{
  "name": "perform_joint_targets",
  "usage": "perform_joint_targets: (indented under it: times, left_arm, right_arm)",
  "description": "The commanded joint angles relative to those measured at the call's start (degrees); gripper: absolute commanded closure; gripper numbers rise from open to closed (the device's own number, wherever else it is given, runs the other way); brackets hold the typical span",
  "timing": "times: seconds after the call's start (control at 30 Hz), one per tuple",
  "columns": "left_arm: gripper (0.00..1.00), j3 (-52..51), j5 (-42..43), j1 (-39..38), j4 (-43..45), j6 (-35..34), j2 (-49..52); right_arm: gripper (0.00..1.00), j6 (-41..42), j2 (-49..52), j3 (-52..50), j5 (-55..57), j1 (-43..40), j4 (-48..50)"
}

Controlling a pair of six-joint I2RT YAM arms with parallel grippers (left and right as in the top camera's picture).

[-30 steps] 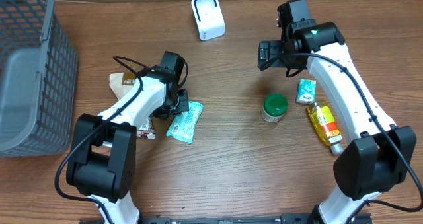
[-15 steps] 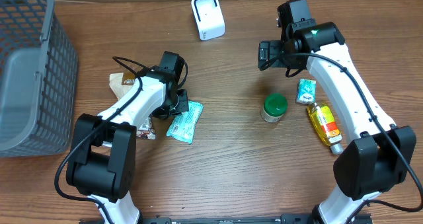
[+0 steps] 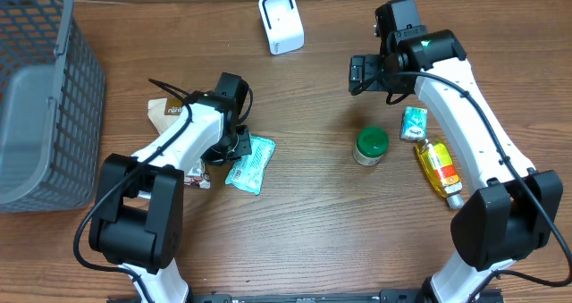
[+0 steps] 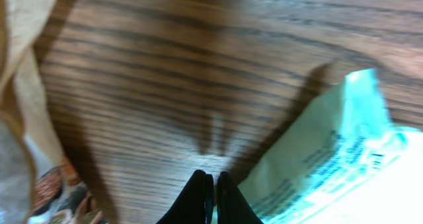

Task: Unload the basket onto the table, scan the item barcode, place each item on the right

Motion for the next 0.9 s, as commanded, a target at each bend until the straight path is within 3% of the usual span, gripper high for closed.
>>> perform_joint_targets:
  times: [0.0, 0.53, 0.7, 0.87]
  left_arm:
    - [0.92, -0.5, -1.4, 2.2, -0.9, -1.3, 0.6]
    - [0.96, -0.5, -3.4, 3.1, -2.7, -1.2, 2.1]
    - [0.96, 0.2, 3.4, 3.1, 0.5, 9.6, 5.2]
    - [0.96, 2.5, 3.6, 2.9, 2.4, 12.3, 5.2]
  right_arm:
    - [0.00, 0.6, -0.8, 0.6, 0.4, -0.2, 0.3]
    - [0.00, 0.6, -0.8, 0.6, 0.4, -0.2, 0.3]
    - [0.00, 0.6, -0.8, 0.6, 0.4, -0.2, 0.3]
    - [0.00, 0.6, -0.8, 0.6, 0.4, -0.2, 0.3]
